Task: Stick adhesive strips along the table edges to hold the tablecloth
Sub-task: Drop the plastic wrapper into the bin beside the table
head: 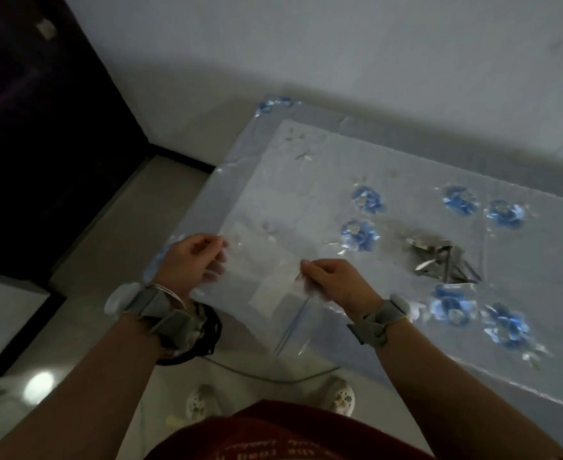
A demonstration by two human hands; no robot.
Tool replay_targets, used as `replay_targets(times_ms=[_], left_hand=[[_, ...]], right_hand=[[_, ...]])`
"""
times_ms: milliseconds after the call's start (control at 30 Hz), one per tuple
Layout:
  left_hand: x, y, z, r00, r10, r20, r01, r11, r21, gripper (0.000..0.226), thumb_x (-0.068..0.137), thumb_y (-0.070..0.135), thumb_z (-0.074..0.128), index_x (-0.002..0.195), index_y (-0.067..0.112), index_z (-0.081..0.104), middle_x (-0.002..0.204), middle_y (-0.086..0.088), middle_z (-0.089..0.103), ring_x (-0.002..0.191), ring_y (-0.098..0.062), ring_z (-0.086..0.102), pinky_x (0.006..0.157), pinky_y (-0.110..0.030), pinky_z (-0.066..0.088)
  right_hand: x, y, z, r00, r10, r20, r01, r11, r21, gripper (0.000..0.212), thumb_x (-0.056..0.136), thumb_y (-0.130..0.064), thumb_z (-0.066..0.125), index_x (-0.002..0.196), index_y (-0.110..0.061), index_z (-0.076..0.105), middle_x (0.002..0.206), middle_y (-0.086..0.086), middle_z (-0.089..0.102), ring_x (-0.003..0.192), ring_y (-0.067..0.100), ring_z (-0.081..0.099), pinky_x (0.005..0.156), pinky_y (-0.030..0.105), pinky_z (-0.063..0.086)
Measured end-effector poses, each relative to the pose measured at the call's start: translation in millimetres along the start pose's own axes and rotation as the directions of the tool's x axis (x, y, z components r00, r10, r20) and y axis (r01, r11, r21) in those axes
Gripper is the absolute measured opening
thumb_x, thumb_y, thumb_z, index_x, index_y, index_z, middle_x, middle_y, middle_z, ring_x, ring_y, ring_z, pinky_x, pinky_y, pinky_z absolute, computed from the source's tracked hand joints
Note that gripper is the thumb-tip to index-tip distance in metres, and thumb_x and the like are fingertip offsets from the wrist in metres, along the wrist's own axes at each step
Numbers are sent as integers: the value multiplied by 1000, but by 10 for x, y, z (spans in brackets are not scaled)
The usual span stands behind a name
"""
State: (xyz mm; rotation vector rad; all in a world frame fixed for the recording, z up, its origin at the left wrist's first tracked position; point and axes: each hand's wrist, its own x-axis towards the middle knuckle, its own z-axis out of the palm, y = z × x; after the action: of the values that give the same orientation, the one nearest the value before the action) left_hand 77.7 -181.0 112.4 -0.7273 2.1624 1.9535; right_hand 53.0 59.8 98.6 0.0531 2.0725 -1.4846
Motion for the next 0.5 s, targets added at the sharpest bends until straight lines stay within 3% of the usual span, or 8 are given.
replay_targets(times_ms=[100,167,233,333,400,500], left_hand=[[69,-291,-715,979,-201,-40,193,971,-142,21,85,32,60,72,16,60,46,7,60,38,-3,53,37,-11,38],[37,-506,-1084,964,-264,-24,262,962,-72,33,70,43,73,71,12,62,50,3,61,40,-6,53,36,-12,38],[5,-737,-1443,952,-306,-24,307,952,21,23,79,29,68,77,7,63,60,-5,57,41,-9,52,35,-12,39],[69,-1248,-2036,914,-394,-99,399,916,36,18,84,21,63,69,12,61,60,-8,48,45,-15,39,37,-16,33],[104,-1520,-2206,869,-463,-176,456,886,-82,14,81,23,67,77,10,63,64,-9,50,50,-17,39,47,-22,32],[214,-2097,-2366,745,-626,-229,546,770,-330,18,83,34,63,83,16,62,76,-2,59,59,-13,56,56,-27,36]], right_hand=[[215,-180,750,999,-43,-24,42,999,-24,30,90,-30,58,62,-25,67,51,-8,60,47,4,46,50,11,40],[335,-222,1176,998,-52,27,53,997,-52,29,89,-29,59,62,-23,68,55,-4,62,47,4,48,53,11,41],[466,-237,1607,994,-52,96,62,992,-107,27,89,-29,59,67,-18,69,56,-3,60,43,1,48,52,12,41],[677,-160,2351,984,-9,175,49,973,-226,33,89,-31,59,65,-10,67,50,-8,53,40,-1,47,51,10,35],[708,-25,2661,969,41,243,35,953,-301,34,89,-35,57,62,-16,62,48,-10,55,45,-5,50,52,7,36],[844,377,3123,964,111,242,-22,940,-342,28,89,-32,60,69,-13,65,56,-11,57,52,-10,53,58,5,36]])
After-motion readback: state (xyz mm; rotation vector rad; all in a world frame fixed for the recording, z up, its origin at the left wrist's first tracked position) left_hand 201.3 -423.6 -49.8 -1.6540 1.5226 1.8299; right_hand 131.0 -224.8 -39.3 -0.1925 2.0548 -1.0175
